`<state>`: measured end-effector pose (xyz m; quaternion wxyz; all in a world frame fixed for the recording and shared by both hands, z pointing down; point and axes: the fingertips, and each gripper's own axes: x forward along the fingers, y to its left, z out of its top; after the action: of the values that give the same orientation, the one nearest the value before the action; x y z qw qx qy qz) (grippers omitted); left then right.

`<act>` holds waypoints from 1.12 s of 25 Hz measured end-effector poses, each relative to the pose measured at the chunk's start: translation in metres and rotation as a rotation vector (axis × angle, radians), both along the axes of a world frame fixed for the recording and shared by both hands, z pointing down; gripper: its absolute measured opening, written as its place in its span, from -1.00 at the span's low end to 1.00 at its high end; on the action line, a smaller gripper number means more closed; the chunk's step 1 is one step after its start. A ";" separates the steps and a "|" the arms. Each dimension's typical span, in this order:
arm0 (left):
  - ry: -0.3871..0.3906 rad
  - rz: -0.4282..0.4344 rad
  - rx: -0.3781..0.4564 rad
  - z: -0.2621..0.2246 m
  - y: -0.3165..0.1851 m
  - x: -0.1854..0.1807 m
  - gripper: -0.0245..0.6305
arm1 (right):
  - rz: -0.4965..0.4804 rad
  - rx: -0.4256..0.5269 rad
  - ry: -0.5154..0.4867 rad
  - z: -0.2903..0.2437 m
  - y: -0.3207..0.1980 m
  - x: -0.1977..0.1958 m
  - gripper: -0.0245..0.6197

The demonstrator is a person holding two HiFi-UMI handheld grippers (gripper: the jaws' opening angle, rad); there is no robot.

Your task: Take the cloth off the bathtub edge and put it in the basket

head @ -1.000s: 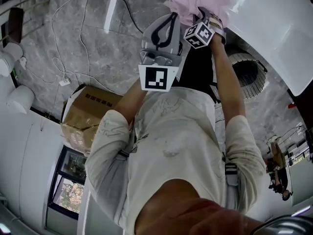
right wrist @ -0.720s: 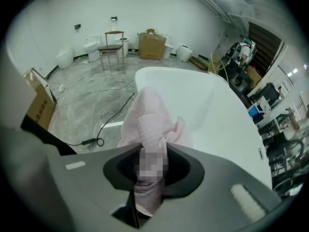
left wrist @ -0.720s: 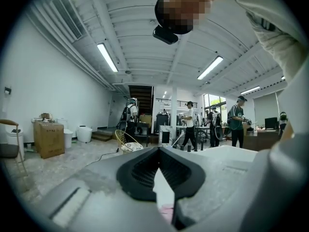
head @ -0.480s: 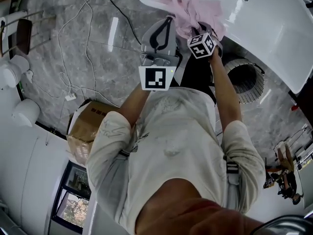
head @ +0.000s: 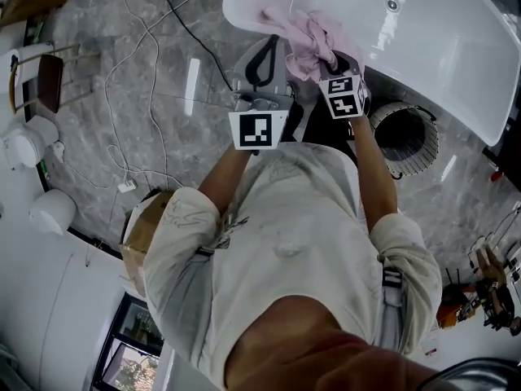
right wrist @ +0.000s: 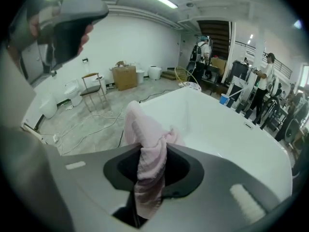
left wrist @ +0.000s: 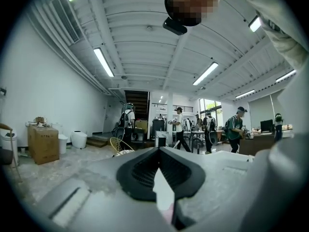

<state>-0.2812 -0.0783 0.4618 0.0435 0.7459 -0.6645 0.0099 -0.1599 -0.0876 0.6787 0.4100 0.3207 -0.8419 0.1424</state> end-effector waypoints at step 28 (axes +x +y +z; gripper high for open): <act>-0.045 0.043 0.257 -0.198 -0.029 0.039 -0.92 | 0.256 0.717 -0.588 -0.408 -0.060 0.059 -0.65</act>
<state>-0.2421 -0.1076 0.2643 -0.0678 0.7589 -0.6451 -0.0577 -0.1012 -0.1480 0.2704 -0.0025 0.4891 -0.8719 -0.0228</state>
